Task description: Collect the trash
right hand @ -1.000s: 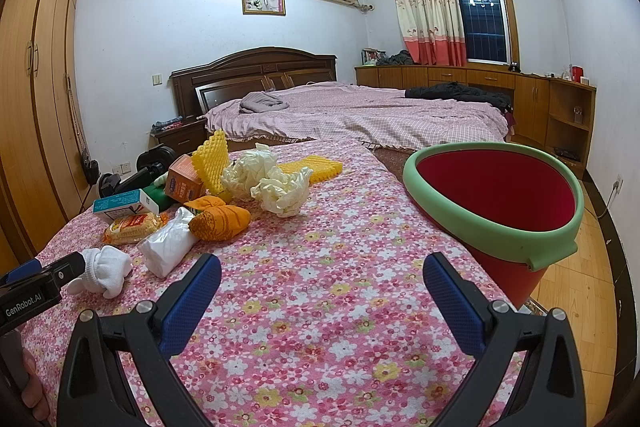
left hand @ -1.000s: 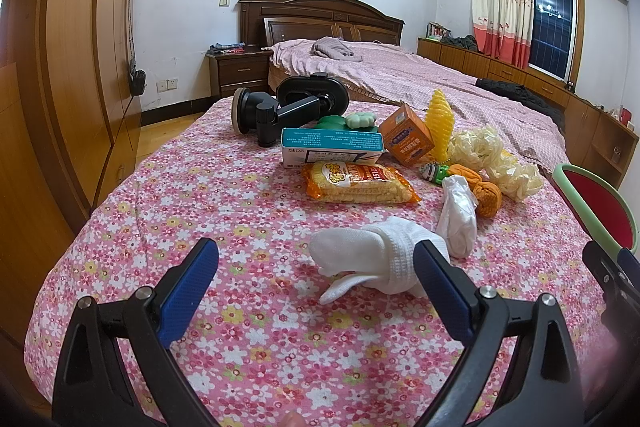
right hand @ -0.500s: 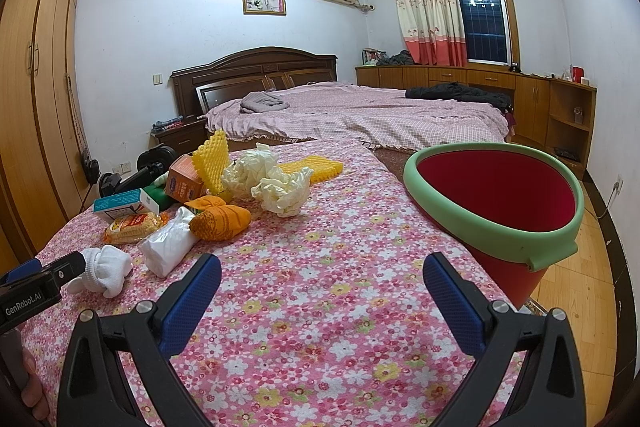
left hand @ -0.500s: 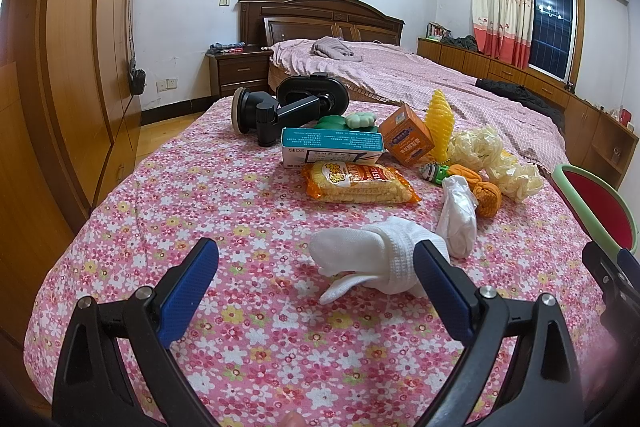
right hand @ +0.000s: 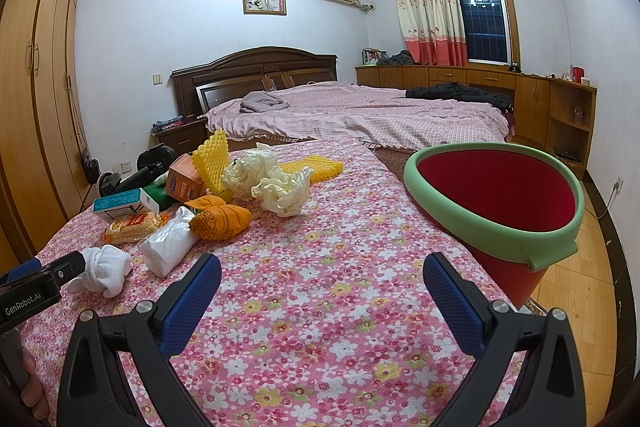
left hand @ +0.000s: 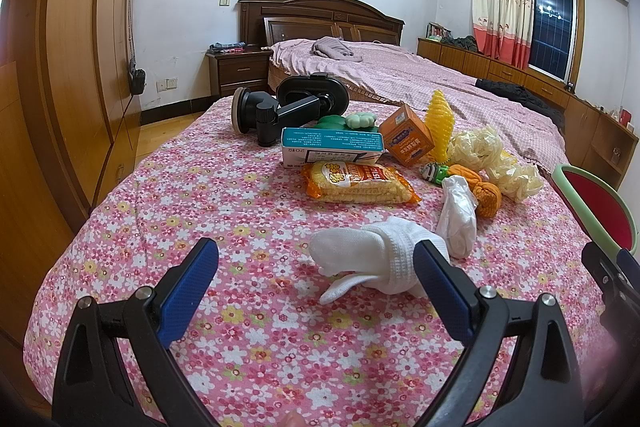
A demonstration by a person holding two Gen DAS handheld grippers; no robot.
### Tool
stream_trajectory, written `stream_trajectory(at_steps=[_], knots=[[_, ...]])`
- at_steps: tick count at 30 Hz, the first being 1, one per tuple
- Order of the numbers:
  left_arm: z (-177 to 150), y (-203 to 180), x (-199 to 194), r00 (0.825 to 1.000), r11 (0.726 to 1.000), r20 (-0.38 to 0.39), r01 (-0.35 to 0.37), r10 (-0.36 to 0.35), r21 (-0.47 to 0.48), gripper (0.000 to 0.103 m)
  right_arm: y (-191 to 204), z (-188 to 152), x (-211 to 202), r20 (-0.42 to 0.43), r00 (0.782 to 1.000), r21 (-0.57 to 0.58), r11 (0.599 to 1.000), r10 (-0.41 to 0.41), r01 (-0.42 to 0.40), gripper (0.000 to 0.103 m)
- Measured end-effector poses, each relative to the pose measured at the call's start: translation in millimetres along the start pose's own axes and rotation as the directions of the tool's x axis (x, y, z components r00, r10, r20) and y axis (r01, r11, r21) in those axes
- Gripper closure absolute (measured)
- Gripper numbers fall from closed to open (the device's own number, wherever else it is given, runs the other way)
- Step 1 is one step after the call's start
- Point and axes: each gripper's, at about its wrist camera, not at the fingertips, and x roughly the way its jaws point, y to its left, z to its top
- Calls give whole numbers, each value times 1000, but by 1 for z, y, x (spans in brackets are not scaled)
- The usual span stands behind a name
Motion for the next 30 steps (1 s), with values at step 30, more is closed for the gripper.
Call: stream_trajectory(at_steps=[30], knots=[[76,14,42,989,999,-136,51,-50,4,6,6,63,51,-191,971,33,989,146,-142,0]])
